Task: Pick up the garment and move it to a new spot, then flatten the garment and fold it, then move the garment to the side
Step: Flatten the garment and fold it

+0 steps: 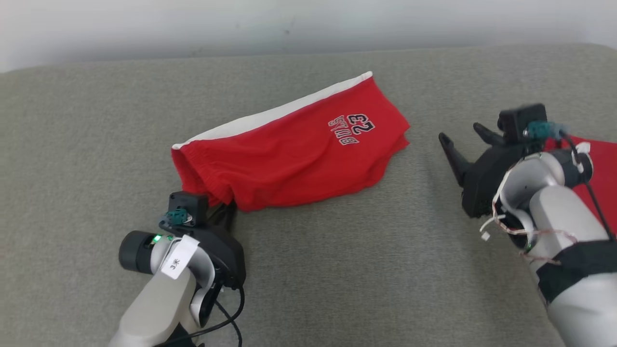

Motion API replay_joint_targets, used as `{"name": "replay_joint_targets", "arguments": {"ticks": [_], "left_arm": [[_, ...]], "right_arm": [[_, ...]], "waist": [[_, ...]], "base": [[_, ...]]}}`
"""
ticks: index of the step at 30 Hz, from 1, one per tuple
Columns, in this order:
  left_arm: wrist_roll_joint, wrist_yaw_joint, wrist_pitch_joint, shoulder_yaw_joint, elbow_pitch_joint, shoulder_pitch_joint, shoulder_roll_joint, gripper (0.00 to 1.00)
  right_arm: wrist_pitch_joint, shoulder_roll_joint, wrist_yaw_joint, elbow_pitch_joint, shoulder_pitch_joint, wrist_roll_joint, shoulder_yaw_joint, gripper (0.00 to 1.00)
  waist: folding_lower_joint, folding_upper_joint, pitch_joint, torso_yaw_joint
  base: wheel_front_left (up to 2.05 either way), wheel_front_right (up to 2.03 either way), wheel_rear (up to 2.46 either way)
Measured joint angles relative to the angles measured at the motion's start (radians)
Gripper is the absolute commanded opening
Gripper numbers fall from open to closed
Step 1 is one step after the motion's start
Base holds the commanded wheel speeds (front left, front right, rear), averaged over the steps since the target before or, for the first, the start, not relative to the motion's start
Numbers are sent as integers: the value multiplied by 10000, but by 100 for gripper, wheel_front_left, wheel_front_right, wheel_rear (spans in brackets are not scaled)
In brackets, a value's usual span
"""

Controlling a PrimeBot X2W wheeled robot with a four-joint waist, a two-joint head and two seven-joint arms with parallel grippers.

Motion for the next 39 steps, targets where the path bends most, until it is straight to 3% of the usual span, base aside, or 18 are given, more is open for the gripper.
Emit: {"name": "replay_joint_targets", "arguments": {"ticks": [19,20,21,22,30,35,39], "left_arm": [[-98,-161,-531,-662,123,-787,-445,0],[-180,-161,-583,-723,67,-851,-443,0],[-249,-157,-608,-780,4,-857,-439,0],[-380,-144,-621,-892,-84,-863,-433,0],[-518,-81,-826,-1097,130,-881,-437,0],[-520,-178,-1024,-1091,397,-745,-412,0],[-755,-608,-1227,-1116,391,-78,6,0]], "right_arm": [[1942,378,-2,3097,-2404,865,-489,100],[1998,395,0,3191,-2498,934,-502,46],[2025,408,2,3241,-2543,945,-499,30],[2034,412,38,3358,-2653,968,-437,0],[1904,288,176,3664,-2662,846,-176,0],[1350,320,178,3275,-1765,953,-249,0],[905,529,190,2615,-685,1091,-203,0]], "waist": [[0,0,1164,1618],[-1,0,1271,1686],[0,0,1322,1716],[0,0,1404,1773],[0,-1,1212,1739],[-1,-1,842,1614],[-1,-2,386,1361]], "base": [[0,0,0],[0,0,0],[0,0,0],[0,0,0],[0,0,0],[0,0,0],[0,0,0]]}}
